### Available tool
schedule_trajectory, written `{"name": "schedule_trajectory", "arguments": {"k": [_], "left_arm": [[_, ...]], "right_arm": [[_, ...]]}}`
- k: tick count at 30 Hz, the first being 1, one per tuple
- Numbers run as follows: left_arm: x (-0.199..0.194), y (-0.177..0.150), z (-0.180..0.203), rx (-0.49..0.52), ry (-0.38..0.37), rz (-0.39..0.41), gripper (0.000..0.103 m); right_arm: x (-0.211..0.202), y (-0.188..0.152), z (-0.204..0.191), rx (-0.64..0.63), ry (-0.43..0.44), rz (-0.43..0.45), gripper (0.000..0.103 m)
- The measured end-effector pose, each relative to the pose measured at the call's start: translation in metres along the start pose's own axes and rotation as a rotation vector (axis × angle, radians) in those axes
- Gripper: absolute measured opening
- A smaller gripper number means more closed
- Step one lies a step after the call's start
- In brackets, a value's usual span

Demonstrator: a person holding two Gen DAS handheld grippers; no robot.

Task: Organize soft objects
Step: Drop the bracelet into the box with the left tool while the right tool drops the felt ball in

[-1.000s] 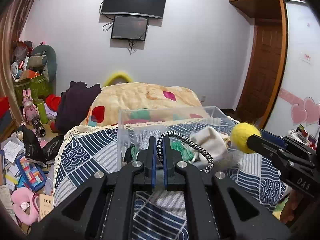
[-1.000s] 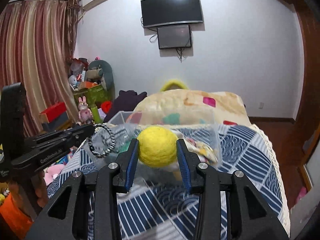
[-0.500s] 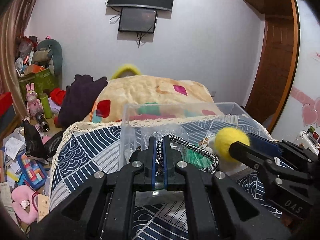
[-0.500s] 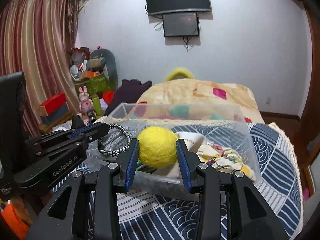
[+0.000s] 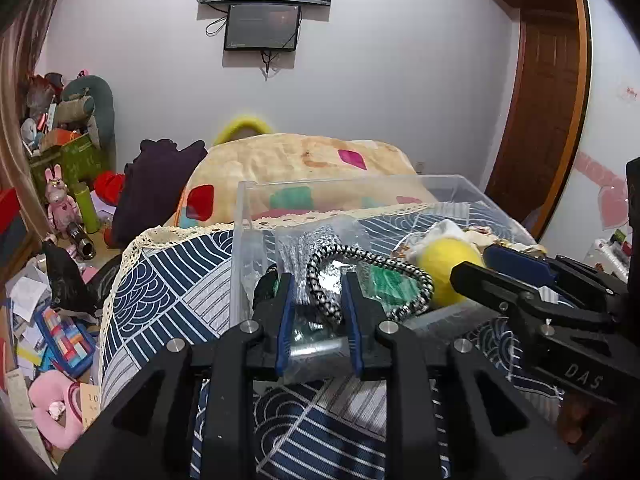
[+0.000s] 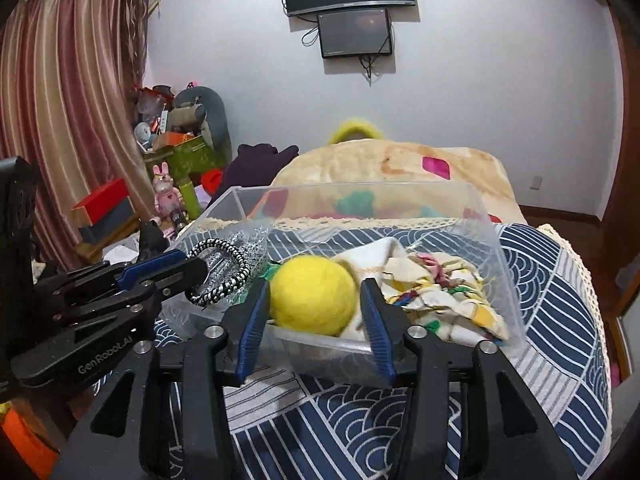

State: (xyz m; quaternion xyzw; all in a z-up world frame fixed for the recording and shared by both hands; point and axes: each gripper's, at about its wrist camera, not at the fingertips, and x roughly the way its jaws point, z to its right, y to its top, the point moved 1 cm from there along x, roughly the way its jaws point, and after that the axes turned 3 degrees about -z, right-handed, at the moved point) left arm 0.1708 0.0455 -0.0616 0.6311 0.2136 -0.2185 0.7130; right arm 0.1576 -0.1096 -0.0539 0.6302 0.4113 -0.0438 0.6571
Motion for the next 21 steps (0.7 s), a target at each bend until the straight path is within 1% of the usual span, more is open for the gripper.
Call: {"name": "schedule_trajectory", "arguments": {"k": [2, 7, 9, 13, 16, 18, 19, 20, 21], "left_arm": [[-0.007, -0.001, 0.000, 0.001, -0.007, 0.004, 0.023], [-0.028, -0.002, 0.001, 0.003, -0.033, 0.029, 0.023], [-0.039, 0.001, 0.005, 0.005, -0.046, 0.050, 0.023], [-0.065, 0.006, 0.010, 0.006, -0.067, 0.105, 0.029], [-0.087, 0.009, 0.014, 0.018, -0.074, 0.156, 0.030], [-0.100, 0.009, 0.017, 0.029, -0.071, 0.186, 0.034], [-0.105, 0.009, 0.018, 0.034, -0.069, 0.199, 0.041], [-0.111, 0.008, 0.019, 0.035, -0.069, 0.215, 0.049], [-0.117, 0.006, 0.020, 0.033, -0.075, 0.234, 0.052]], "right_arm": [[-0.007, 0.001, 0.003, 0.002, -0.005, 0.019, 0.055], [-0.031, 0.005, 0.008, 0.012, -0.006, 0.070, 0.055], [-0.040, 0.007, 0.008, 0.003, -0.011, 0.091, 0.055], [-0.062, 0.013, 0.001, -0.032, -0.014, 0.140, 0.055], [-0.078, 0.016, -0.003, -0.050, -0.013, 0.182, 0.055], [-0.088, 0.016, -0.004, -0.054, -0.009, 0.208, 0.057], [-0.093, 0.016, -0.005, -0.057, -0.008, 0.220, 0.059], [-0.096, 0.015, -0.006, -0.059, -0.009, 0.229, 0.064], [-0.099, 0.014, -0.007, -0.061, -0.012, 0.238, 0.066]]}}
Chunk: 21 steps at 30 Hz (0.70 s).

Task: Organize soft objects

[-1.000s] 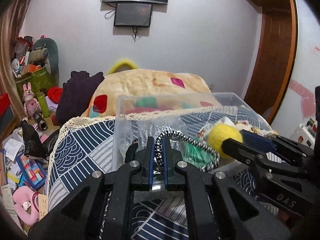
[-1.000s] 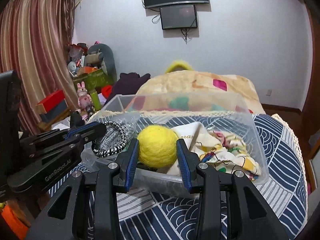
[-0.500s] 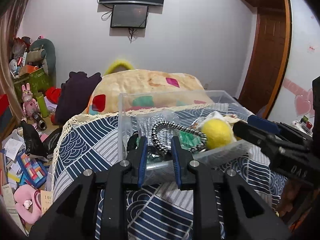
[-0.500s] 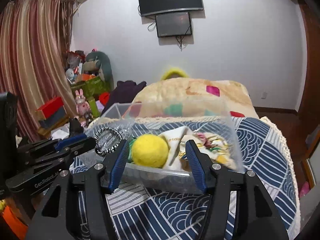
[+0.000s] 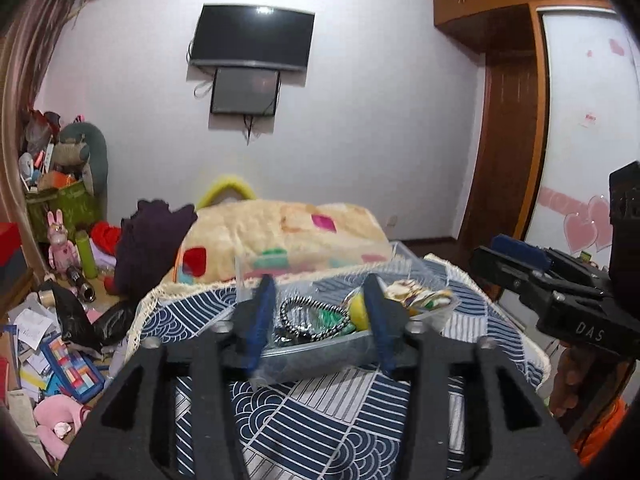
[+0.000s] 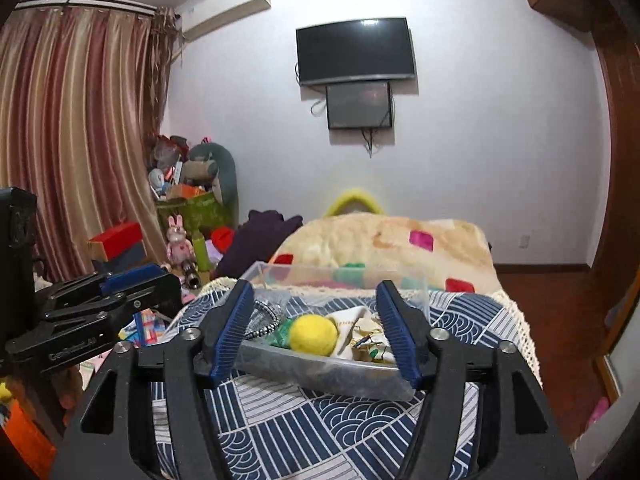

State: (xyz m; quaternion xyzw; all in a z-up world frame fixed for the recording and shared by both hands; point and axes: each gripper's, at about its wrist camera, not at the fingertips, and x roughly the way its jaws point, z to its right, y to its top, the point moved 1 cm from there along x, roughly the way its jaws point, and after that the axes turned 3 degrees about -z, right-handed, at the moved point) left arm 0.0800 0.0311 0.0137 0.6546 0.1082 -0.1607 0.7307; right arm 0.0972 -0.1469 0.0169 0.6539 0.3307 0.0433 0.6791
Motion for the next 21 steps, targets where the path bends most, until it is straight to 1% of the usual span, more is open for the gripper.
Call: {"name": "schedule_trajectory", "arguments": {"k": [1, 3, 4, 5, 6, 8, 9, 11, 12, 14, 18, 21], "left_arm": [[-0.004, 0.000, 0.001, -0.002, -0.004, 0.011, 0.056], [-0.011, -0.001, 0.003, -0.002, -0.013, 0.025, 0.058], [-0.013, -0.002, 0.004, 0.002, -0.013, 0.029, 0.059], [-0.016, -0.003, 0.006, 0.007, -0.010, 0.033, 0.064], [-0.019, -0.004, 0.008, 0.012, -0.003, 0.039, 0.067], [-0.023, -0.007, 0.011, 0.016, 0.005, 0.053, 0.080], [-0.024, -0.008, 0.011, 0.017, 0.003, 0.059, 0.082], [-0.026, -0.010, 0.013, 0.023, 0.004, 0.063, 0.087], [-0.026, -0.012, 0.015, 0.027, 0.009, 0.065, 0.090], [-0.027, -0.014, 0.016, 0.023, 0.018, 0.073, 0.100], [-0.026, -0.018, 0.017, 0.018, 0.012, 0.071, 0.101], [-0.028, -0.019, 0.017, 0.026, 0.027, 0.076, 0.101]], "right_arm": [[-0.003, -0.001, -0.001, -0.003, -0.004, 0.009, 0.069], [-0.009, -0.002, -0.003, -0.011, -0.015, 0.026, 0.071], [-0.011, -0.004, -0.004, -0.012, -0.020, 0.032, 0.076], [-0.013, -0.005, -0.003, -0.012, -0.026, 0.040, 0.083], [-0.015, -0.006, -0.003, -0.014, -0.033, 0.051, 0.085], [-0.019, -0.008, -0.004, -0.018, -0.045, 0.067, 0.089], [-0.022, -0.009, -0.004, -0.018, -0.046, 0.070, 0.091], [-0.025, -0.012, -0.004, -0.010, -0.046, 0.080, 0.103], [-0.026, -0.013, -0.003, -0.007, -0.051, 0.087, 0.103], [-0.028, -0.015, -0.003, -0.009, -0.059, 0.094, 0.103], [-0.027, -0.018, -0.002, -0.005, -0.058, 0.089, 0.103], [-0.027, -0.020, -0.001, -0.004, -0.058, 0.085, 0.103]]}}
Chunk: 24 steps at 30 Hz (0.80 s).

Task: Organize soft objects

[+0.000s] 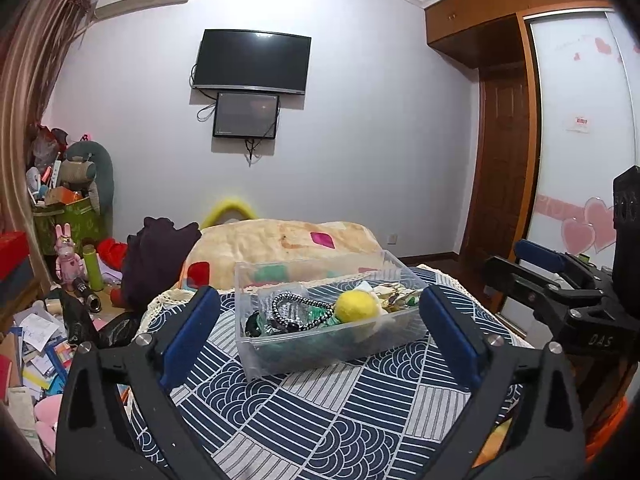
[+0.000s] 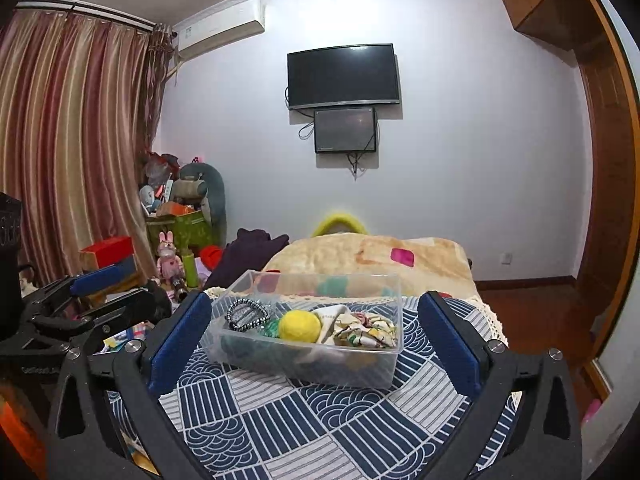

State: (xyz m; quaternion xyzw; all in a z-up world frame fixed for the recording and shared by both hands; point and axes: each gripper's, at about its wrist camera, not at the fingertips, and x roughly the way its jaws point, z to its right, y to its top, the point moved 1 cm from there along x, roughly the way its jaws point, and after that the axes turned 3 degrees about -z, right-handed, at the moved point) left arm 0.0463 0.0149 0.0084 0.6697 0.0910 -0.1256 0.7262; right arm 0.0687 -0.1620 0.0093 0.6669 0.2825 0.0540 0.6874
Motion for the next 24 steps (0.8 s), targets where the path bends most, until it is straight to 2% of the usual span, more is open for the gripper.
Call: {"name": "schedule_trajectory", "arguments": {"k": [24], "left_arm": [[-0.0037, -0.0047, 0.0001, 0.007, 0.027, 0.014, 0.103]], "right_arm": [[-0.0046, -0.0023, -0.0013, 0.009, 0.009, -0.001, 0.103]]}}
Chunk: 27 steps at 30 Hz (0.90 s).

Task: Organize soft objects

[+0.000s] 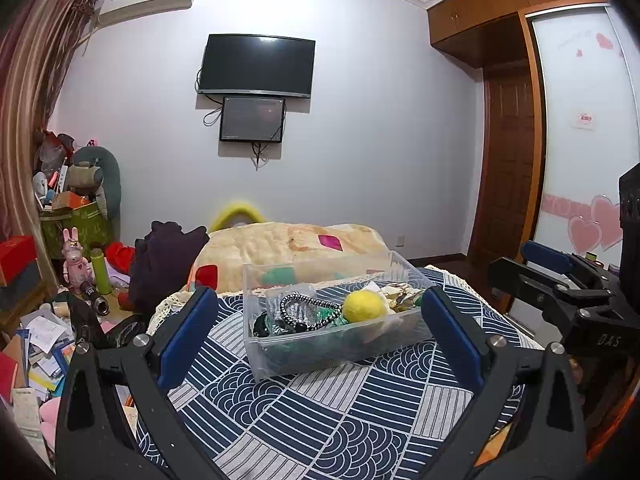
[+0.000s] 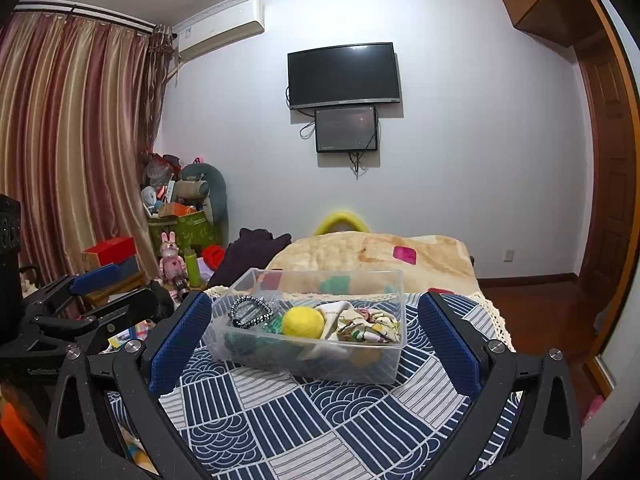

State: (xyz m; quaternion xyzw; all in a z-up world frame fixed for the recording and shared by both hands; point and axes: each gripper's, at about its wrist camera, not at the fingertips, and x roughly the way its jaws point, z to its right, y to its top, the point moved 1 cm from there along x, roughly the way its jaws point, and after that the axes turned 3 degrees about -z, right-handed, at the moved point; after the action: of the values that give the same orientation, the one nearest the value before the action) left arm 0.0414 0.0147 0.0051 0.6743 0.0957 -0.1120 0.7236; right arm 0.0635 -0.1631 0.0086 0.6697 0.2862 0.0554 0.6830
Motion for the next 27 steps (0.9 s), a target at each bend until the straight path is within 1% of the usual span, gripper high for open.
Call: {"name": "schedule_trajectory", "arguments": {"k": [27], "left_arm": [[0.0028, 0.0014, 0.0030, 0.006, -0.008, 0.004, 0.103]], "right_arm": [[-0.0003, 0.0014, -0.0030, 0.003, 0.002, -0.002, 0.103]]}}
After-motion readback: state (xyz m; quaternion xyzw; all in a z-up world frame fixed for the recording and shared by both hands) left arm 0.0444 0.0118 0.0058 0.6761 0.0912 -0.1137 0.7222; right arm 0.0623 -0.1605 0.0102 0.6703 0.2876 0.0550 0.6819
